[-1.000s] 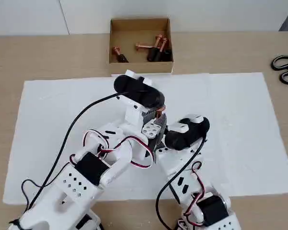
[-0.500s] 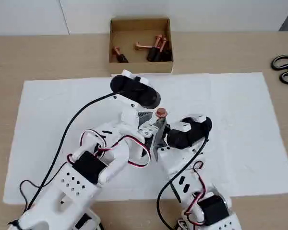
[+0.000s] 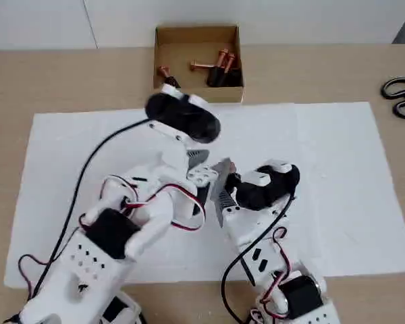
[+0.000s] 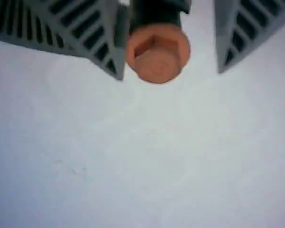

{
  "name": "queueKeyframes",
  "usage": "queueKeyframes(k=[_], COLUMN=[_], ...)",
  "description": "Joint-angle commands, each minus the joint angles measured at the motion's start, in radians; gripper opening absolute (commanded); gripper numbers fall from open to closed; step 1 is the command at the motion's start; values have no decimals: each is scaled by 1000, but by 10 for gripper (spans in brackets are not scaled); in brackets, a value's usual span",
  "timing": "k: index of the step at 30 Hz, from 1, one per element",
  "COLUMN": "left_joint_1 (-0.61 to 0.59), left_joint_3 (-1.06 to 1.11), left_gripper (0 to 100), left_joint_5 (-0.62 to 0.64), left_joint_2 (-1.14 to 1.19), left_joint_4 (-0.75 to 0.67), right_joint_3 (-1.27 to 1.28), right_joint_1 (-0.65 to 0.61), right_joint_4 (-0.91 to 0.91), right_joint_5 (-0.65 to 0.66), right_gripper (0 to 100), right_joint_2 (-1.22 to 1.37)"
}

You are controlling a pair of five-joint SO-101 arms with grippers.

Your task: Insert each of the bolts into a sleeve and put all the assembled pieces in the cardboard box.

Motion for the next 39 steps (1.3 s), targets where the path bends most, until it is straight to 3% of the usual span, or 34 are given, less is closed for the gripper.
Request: queueKeyframes(k=[1,6,12,18,25,39], left_joint_1=[-87,-250,-575,-776,-832,-830], left_joint_3=[-133,-245,-263,-260,-260,-245], left_gripper=[126,126,126,126,124,123], left_joint_5=[-11,-11,-15,-14,-12,-12], left_joint_2=[-18,-18,-18,-17,-17,-17], left_joint_4=[81,224,353,526,658,671], right_joint_3=[-14,6,34,-98,-379,-1237], right_joint_1=[4,4,5,19,145,154], right_joint_4=[-27,-33,-96,-87,-90,-254], right_joint_5=[-2,-2,14,186,267,267], right_gripper=[3,3,3,3,3,3], right_joint_2=[-15,-13,-7,-4,159,1046])
